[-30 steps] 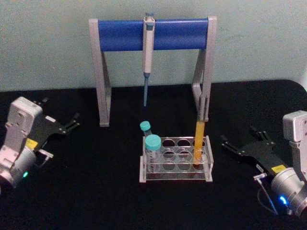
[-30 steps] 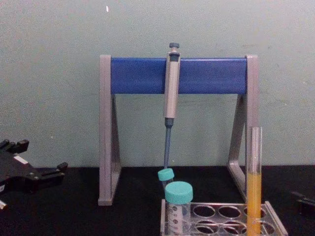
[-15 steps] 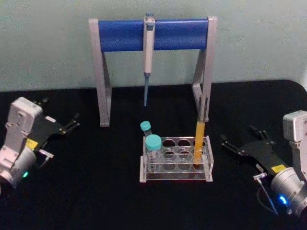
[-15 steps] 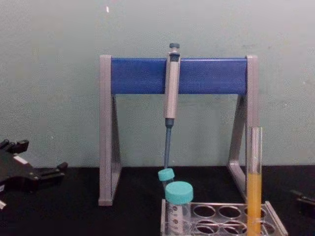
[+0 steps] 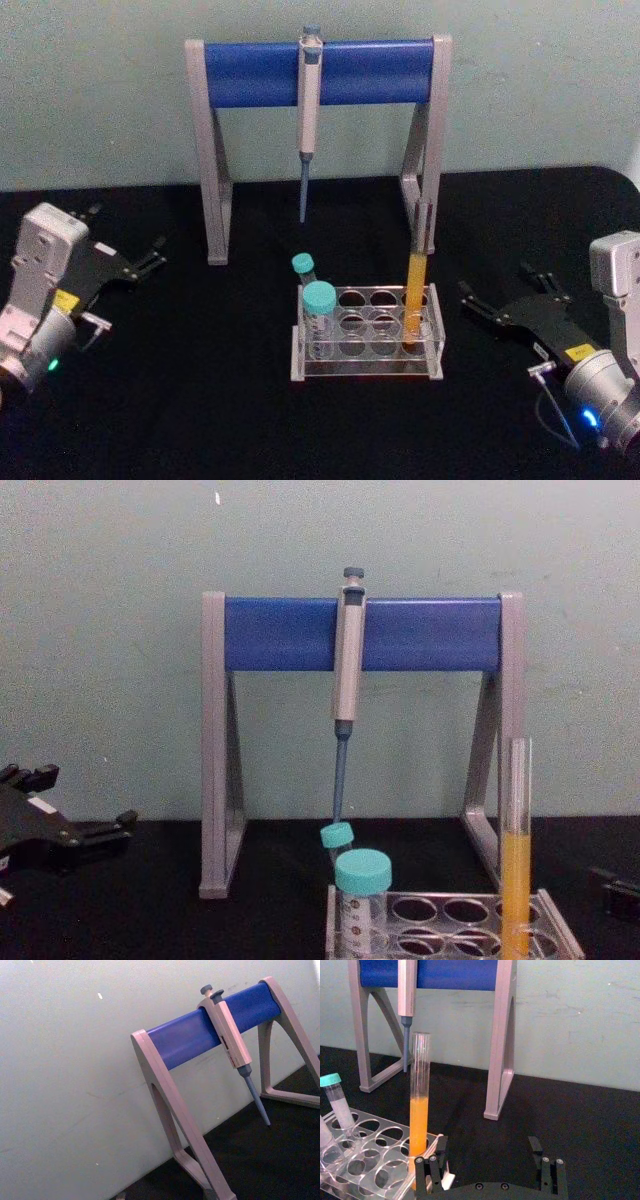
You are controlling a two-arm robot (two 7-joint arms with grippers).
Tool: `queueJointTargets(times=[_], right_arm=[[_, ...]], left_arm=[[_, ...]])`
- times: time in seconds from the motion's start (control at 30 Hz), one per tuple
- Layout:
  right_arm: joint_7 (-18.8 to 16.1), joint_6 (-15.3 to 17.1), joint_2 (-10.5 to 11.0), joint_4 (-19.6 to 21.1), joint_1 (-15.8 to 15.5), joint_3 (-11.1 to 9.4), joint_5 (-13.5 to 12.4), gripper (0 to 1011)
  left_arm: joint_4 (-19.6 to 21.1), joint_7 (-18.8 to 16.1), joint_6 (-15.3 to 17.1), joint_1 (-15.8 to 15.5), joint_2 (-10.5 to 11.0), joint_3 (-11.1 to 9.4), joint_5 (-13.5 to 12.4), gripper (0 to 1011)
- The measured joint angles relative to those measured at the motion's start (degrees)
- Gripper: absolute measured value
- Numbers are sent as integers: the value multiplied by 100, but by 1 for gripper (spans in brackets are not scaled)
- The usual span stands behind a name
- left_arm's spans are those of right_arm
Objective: Pick up the test tube from the test tube rack, shake it, then place it back into the test tube rack.
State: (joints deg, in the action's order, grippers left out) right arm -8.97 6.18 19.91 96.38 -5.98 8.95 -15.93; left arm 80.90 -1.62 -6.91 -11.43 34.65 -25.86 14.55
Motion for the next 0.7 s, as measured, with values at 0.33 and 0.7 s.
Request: queueJointTargets(times=[0.33,0.7], right_arm=[[-1,3,6,7,-1,3,-5,1000],[0,3,7,7,-1,3,-9,1000]], left_arm=[[0,0,0,0,0,0,0,1001],[0,0,0,0,0,0,0,1001]])
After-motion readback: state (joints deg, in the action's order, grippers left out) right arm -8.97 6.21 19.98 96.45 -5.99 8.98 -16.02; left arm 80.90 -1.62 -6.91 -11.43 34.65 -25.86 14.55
